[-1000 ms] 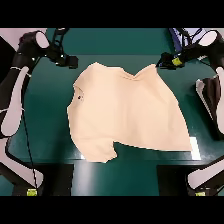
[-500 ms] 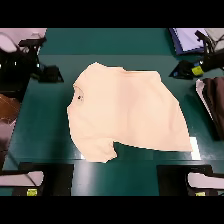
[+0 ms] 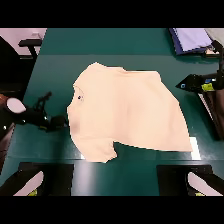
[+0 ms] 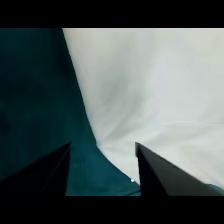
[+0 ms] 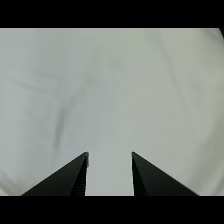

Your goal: Fold the shirts.

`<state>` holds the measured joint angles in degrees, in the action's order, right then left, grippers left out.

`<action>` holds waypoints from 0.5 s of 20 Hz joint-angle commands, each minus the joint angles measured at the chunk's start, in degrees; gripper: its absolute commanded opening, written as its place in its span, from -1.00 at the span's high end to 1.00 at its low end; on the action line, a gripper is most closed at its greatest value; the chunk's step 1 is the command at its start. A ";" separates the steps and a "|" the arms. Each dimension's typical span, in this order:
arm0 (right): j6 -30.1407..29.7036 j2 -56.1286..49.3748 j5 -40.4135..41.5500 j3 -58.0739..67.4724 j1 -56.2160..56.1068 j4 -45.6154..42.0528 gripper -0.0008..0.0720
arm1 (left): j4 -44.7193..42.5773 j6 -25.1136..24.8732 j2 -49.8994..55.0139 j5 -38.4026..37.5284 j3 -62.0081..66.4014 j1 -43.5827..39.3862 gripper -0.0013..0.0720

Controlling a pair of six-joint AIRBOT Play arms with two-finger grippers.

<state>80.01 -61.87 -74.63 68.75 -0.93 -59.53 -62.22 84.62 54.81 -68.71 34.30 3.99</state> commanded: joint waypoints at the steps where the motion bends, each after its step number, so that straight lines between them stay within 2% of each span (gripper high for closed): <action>1: -0.02 2.38 0.50 -2.05 0.07 0.00 0.09 | 4.44 0.33 -2.62 5.20 -8.70 0.04 -0.34; 5: -0.02 2.34 0.72 -2.05 0.07 0.00 0.09 | 11.85 -3.54 -2.62 9.62 -11.78 0.02 -0.34; 8: -0.02 2.34 0.83 -2.05 0.07 -0.04 0.09 | 12.02 -3.74 -2.60 9.81 -12.85 -0.50 -0.34; 10: 0.00 2.34 0.98 -2.05 0.07 -0.02 0.09 | 12.11 -3.85 -2.60 11.26 -12.87 -4.26 -0.34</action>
<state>79.96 -59.64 -73.89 66.76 -0.82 -59.55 -50.81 81.49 52.21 -59.66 22.41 2.42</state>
